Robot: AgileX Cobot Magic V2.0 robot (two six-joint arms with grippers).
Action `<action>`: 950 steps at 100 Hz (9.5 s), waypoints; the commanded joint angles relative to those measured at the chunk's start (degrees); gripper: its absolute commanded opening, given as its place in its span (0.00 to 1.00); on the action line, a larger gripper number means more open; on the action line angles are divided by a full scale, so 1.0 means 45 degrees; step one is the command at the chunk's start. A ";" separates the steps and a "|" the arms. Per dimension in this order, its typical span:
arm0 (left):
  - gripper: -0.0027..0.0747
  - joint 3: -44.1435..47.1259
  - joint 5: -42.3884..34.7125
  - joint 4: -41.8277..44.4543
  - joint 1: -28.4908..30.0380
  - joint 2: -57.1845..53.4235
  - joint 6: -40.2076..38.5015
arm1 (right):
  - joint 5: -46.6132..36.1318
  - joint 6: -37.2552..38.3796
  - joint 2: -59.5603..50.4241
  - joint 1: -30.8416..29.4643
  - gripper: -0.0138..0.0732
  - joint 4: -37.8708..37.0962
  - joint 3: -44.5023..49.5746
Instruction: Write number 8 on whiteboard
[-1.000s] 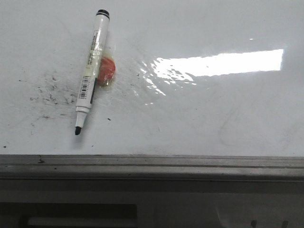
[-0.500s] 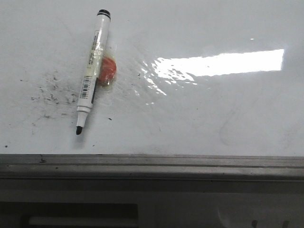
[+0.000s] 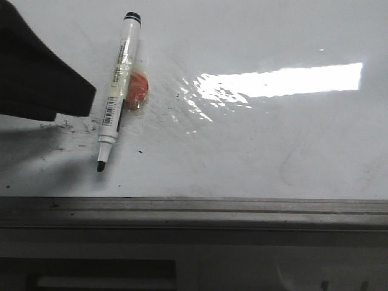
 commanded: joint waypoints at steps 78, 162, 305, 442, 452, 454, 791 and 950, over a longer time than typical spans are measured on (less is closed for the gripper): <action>0.01 -0.1022 -0.1683 -0.1153 -0.0671 0.2211 0.0102 | -0.1286 -0.3067 0.1033 0.0028 0.51 0.3672 -0.0444; 0.01 -0.1041 0.3866 -0.2794 -0.1107 -0.1063 0.9882 | 0.1983 -1.2689 0.6079 0.4233 0.51 1.1152 -0.1627; 0.01 -0.1041 0.4113 -0.3787 -0.1107 -0.0955 1.0766 | -0.3565 -1.3204 1.0676 1.0071 0.49 1.1879 -0.2094; 0.14 -0.1041 0.3756 -0.3914 -0.1107 -0.0978 1.0766 | -0.3677 -1.3795 1.1201 1.0071 0.11 1.2719 -0.2094; 0.42 -0.1041 0.3163 -0.4136 -0.1107 -0.1181 1.0616 | -0.4261 -1.4220 1.0874 1.0071 0.11 1.2626 -0.2063; 0.48 -0.1041 0.3015 -0.4136 -0.1107 -0.1274 1.0551 | -0.4429 -1.4347 1.0801 1.0071 0.11 1.2536 -0.2040; 0.01 0.3050 -0.0242 -0.5798 0.1989 -0.8706 0.7961 | -1.6634 -2.2939 1.0323 1.1387 0.11 1.9795 -0.0969; 0.55 0.1880 0.2529 -0.5844 0.1989 -0.5916 0.8525 | -1.5123 -2.4021 0.7005 1.2926 0.08 2.0393 -0.1365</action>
